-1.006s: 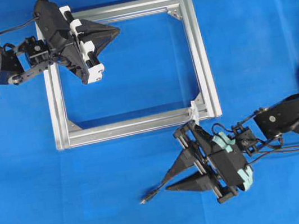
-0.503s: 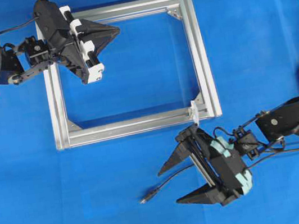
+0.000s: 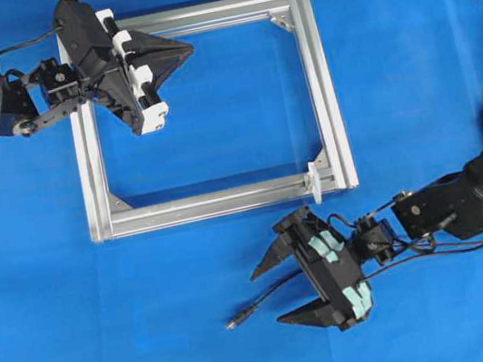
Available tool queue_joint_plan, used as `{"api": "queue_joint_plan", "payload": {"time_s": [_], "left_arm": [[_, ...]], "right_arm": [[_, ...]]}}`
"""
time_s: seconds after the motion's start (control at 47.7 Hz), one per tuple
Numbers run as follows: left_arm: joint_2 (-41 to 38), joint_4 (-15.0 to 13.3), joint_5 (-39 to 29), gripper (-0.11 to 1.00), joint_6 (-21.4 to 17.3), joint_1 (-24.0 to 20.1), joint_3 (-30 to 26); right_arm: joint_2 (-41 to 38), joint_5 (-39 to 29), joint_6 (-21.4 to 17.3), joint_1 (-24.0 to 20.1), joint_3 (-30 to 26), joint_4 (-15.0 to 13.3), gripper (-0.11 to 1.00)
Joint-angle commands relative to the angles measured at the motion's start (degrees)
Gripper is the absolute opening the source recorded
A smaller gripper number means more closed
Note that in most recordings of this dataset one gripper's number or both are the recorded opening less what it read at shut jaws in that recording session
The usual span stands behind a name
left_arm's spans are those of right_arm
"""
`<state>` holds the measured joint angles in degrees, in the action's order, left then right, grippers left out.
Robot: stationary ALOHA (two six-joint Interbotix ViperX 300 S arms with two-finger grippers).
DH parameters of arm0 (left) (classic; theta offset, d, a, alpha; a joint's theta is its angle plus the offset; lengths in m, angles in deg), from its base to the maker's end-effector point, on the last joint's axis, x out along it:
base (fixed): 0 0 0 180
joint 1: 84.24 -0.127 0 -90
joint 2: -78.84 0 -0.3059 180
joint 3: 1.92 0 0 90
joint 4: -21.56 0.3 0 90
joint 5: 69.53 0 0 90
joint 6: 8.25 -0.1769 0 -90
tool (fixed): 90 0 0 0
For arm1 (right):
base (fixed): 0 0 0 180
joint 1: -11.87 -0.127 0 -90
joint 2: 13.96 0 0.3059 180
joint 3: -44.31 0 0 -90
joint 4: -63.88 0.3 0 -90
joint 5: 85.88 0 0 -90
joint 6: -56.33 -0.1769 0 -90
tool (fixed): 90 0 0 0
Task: Insert the wire through the string loop located on the right side.
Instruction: 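Lower the right gripper onto the black USB cable near its plug, then close the right gripper on the cable just behind the USB plug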
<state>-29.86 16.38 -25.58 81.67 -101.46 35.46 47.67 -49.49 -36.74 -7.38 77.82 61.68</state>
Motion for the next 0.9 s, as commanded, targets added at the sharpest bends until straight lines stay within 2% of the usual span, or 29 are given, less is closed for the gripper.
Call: {"api": "queue_joint_plan", "payload": {"time_s": [0.0, 0.147, 0.566, 0.649, 0.775, 0.88], "left_arm": [[1.7, 0.2, 0.3, -0.02, 0.1, -0.2, -0.4], [1.7, 0.2, 0.3, -0.02, 0.1, -0.2, -0.4], [1.7, 0.2, 0.3, -0.02, 0.1, -0.2, -0.4], [1.7, 0.2, 0.3, -0.02, 0.1, -0.2, -0.4], [1.7, 0.2, 0.3, -0.02, 0.1, -0.2, -0.4], [1.7, 0.2, 0.3, -0.02, 0.1, -0.1, -0.4]], "right_arm": [[0.4, 0.6, -0.1, 0.2, -0.8, 0.2, 0.82], [0.0, 0.7, -0.1, 0.4, -0.6, 0.2, 0.80], [-0.3, -1.3, -0.1, 0.4, -1.0, 0.2, 0.60], [-0.3, -1.4, 0.0, 0.4, -1.0, 0.0, 0.48], [-0.3, -1.8, 0.0, 0.5, -0.9, -0.2, 0.17], [-0.3, -1.9, 0.0, 0.4, -0.9, -0.2, 0.00]]}}
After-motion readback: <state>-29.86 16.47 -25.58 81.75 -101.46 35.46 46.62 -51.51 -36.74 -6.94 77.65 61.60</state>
